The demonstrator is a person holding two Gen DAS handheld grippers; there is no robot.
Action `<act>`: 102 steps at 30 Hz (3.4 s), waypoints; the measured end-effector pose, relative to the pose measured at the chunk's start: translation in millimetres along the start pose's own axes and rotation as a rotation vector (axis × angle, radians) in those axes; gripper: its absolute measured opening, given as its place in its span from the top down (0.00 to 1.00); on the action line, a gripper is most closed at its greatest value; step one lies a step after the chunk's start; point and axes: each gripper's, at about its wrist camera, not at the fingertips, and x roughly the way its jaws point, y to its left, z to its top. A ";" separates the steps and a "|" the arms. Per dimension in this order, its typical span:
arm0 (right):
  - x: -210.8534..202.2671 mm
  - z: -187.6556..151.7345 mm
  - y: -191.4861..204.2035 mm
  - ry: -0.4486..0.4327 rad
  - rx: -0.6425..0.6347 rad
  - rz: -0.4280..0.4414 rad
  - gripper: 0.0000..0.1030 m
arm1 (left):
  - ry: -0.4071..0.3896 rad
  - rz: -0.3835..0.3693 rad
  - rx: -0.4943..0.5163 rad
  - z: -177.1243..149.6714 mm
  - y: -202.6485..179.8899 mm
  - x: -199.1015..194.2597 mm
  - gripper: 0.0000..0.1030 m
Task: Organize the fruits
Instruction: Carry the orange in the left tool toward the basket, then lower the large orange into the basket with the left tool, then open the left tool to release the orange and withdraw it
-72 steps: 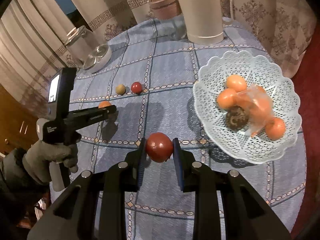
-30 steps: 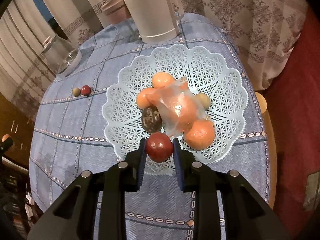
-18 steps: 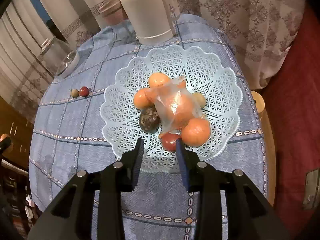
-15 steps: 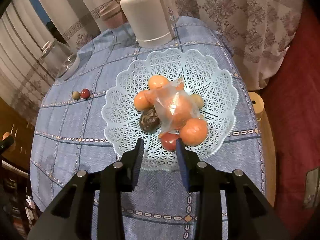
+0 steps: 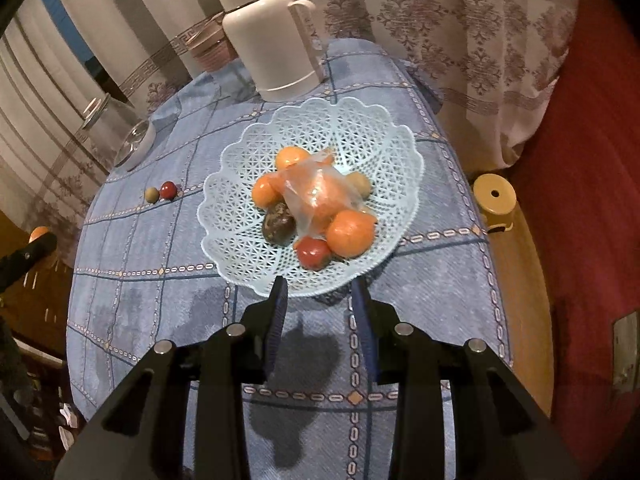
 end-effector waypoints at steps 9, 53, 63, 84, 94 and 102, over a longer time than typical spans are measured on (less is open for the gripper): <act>-11.7 -7.3 -21.2 -0.009 0.047 -0.022 0.59 | 0.023 -0.081 0.084 12.6 -49.2 29.2 0.62; -14.8 -3.2 -53.5 -0.004 0.105 -0.066 0.59 | 0.069 -0.103 0.223 27.6 -108.6 94.6 0.62; -15.3 -2.4 -54.2 0.001 0.108 -0.076 0.59 | 0.122 -0.097 0.238 18.6 -111.6 119.8 0.62; -16.4 -2.7 -54.6 0.003 0.121 -0.091 0.59 | 0.191 -0.153 0.253 1.7 -127.0 143.3 0.31; -14.9 -2.0 -44.0 -0.006 0.111 -0.065 0.59 | 0.124 -0.074 0.208 15.4 -99.6 117.3 0.29; -14.1 -0.3 -21.2 -0.009 0.075 -0.033 0.57 | 0.064 0.005 0.165 22.7 -75.4 87.1 0.28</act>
